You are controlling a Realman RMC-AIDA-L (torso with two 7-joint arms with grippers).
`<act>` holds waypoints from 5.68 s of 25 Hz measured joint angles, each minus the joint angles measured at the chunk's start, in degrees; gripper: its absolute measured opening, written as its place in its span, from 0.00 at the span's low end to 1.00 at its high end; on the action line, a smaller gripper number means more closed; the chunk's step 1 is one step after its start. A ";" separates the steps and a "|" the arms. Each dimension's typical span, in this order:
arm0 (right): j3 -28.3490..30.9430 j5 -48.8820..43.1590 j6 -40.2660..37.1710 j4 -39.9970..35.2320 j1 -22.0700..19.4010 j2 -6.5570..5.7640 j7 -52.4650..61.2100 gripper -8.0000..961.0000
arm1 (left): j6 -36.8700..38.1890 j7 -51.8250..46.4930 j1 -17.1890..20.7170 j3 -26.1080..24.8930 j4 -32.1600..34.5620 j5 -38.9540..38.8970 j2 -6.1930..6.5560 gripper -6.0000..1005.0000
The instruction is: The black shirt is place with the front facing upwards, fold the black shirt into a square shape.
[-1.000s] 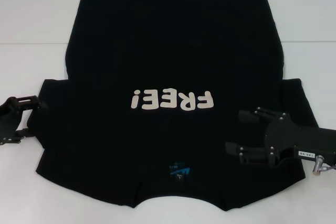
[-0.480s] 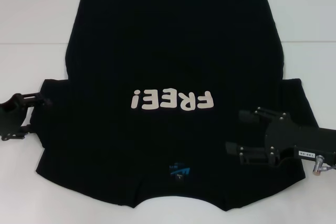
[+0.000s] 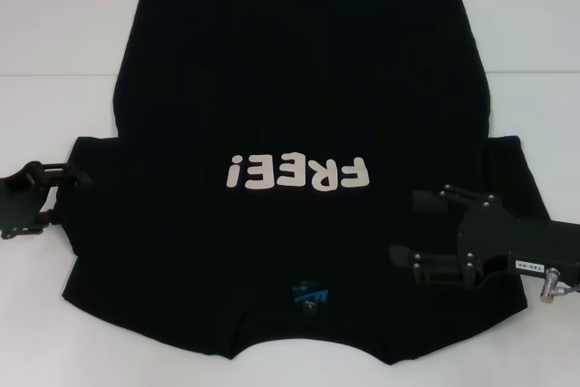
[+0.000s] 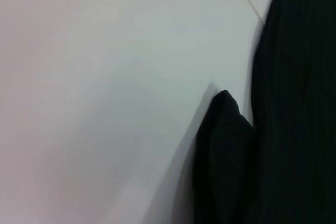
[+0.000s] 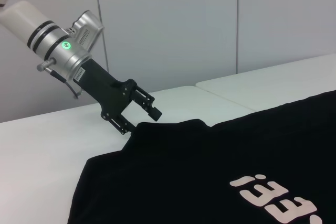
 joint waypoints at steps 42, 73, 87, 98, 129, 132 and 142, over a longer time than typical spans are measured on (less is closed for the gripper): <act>0.64 0.36 -0.87 -0.09 -0.28 -0.12 0.13 0.96 | -2.81 6.81 0.55 8.99 2.70 0.32 -0.79 0.08; -0.12 -2.99 -0.84 -0.12 -0.80 -0.16 -2.46 0.96 | 1.52 8.53 -1.04 8.94 7.29 0.44 4.45 0.03; -0.13 -2.99 -0.88 -0.18 -0.79 -0.01 -2.46 0.96 | 5.15 5.88 -6.53 9.49 8.21 4.54 6.97 0.03; -0.12 -2.98 -0.88 -0.16 -0.64 0.09 -2.35 0.96 | 9.49 3.23 -8.93 9.70 8.12 3.84 4.66 0.03; -0.21 -2.98 -0.67 0.48 -0.73 0.18 -2.17 0.96 | 3.90 26.66 0.15 8.58 -1.77 -24.32 -5.23 0.36; -0.06 -2.94 -0.41 0.58 -0.71 0.18 -2.03 0.96 | 9.66 38.72 0.71 9.10 -1.51 -24.32 -5.04 0.48; 1.73 -2.37 -0.33 0.27 -0.95 0.00 0.74 0.96 | 16.44 69.77 8.26 23.53 11.03 -21.29 -8.44 0.76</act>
